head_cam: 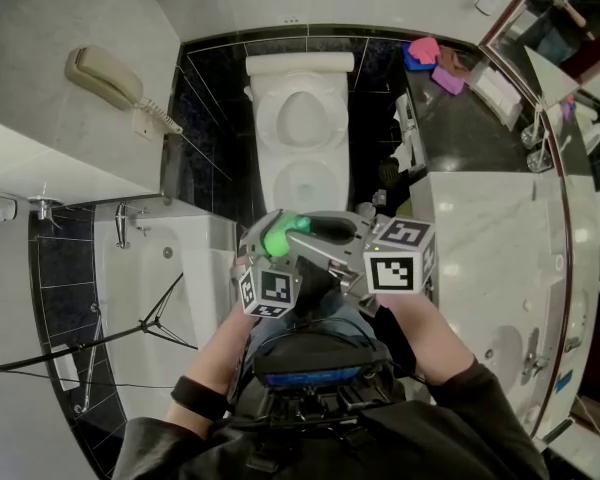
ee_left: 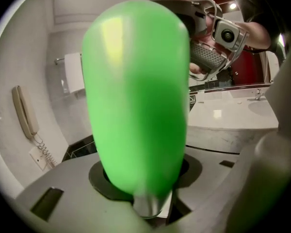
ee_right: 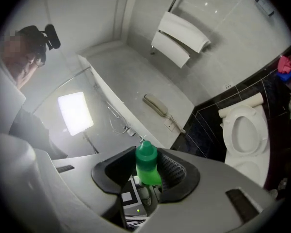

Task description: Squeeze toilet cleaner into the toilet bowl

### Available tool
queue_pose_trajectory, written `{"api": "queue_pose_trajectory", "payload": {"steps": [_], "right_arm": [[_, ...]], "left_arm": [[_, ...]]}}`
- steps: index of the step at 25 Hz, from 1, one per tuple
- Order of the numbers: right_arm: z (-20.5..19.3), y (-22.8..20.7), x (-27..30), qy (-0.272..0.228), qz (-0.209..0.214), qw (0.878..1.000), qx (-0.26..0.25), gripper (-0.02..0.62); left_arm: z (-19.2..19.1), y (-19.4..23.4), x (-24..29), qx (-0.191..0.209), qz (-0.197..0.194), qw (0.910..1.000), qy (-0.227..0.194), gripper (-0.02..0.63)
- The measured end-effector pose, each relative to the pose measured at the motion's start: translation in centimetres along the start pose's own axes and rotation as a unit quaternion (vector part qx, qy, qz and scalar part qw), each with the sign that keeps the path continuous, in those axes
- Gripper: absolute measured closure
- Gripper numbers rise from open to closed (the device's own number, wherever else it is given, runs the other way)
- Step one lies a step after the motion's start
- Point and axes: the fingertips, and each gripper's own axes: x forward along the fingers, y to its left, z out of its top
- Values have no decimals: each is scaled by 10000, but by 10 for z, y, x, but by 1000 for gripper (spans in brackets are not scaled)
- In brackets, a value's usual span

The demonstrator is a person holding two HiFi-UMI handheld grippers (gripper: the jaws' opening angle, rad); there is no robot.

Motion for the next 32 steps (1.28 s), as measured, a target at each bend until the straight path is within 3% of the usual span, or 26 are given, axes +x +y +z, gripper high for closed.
{"api": "queue_pose_trajectory", "payload": {"steps": [5, 9, 12, 14, 19, 23, 26, 32], "right_arm": [[1, -4, -1, -104, -138, 9996, 221, 448], [4, -4, 2, -211, -133, 9997, -55, 431], [10, 3, 6, -390, 10, 9975, -588, 394], [17, 12, 7, -599, 233, 9928, -1014, 354], [33, 39, -1, -1019, 1021, 9670, -2102, 354], [30, 65, -6, -844, 1686, 9455, -2655, 355], [29, 81, -13, -790, 2073, 9299, -2935, 356], [31, 94, -23, -754, 2389, 9032, -3484, 371]], "left_arm": [[-1, 0, 1, -53, 1, 10000, 55, 414], [0, -3, 1, -203, -234, 9995, 34, 414], [8, -9, -3, -460, -681, 9966, -94, 414], [24, -15, -9, -569, -1195, 9908, -301, 413], [55, -37, -32, -477, -2614, 9613, -732, 413], [70, -50, -56, -348, -3498, 9314, -940, 413], [77, -57, -69, -265, -4013, 9101, -997, 413], [82, -66, -87, -101, -4639, 8797, -1042, 413]]}}
